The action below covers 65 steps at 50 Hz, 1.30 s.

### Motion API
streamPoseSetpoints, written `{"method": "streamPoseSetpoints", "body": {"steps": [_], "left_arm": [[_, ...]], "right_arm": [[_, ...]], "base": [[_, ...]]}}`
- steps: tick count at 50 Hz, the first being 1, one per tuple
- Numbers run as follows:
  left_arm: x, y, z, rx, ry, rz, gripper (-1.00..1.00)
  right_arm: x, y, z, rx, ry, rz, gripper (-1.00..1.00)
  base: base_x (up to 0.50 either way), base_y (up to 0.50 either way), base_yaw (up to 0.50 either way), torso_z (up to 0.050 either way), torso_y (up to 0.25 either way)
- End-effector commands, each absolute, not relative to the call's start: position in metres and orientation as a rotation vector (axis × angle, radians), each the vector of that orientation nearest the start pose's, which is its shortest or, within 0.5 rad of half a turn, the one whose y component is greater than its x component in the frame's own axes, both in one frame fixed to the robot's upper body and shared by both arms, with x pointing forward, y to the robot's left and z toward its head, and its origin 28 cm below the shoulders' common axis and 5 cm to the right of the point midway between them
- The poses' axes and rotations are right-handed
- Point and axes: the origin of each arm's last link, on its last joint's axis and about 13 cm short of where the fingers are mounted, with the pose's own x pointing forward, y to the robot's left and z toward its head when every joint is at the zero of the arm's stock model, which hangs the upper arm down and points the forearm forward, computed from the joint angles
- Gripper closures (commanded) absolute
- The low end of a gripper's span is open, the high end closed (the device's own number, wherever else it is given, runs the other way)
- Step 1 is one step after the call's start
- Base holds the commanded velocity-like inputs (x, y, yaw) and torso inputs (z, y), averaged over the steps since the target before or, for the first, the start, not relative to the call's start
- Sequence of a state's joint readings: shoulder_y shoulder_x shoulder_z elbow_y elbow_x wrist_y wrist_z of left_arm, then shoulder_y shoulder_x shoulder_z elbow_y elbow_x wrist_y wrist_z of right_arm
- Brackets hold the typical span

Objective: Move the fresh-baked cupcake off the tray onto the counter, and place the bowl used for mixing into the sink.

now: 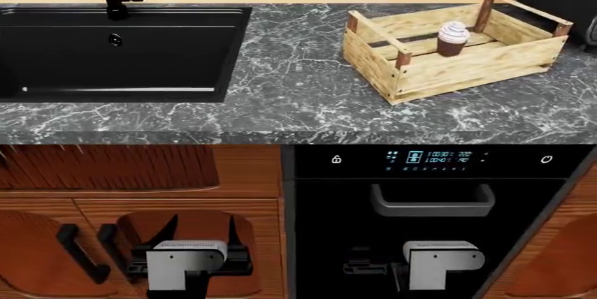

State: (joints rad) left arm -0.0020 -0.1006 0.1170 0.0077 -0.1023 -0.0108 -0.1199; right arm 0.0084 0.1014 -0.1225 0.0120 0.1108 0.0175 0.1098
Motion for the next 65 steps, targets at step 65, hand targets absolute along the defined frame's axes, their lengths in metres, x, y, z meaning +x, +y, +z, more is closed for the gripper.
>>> {"method": "streamPoseSetpoints", "body": {"steps": [65], "left_arm": [[0.2093,0.207,0.0148,-0.039,0.033,0.01,-1.0]], "right_arm": [[0.2102,-0.0941,0.0094,-0.006,0.085,0.012,-1.0]], "base": [[0.0,-0.41,0.0,0.0,0.0]]}}
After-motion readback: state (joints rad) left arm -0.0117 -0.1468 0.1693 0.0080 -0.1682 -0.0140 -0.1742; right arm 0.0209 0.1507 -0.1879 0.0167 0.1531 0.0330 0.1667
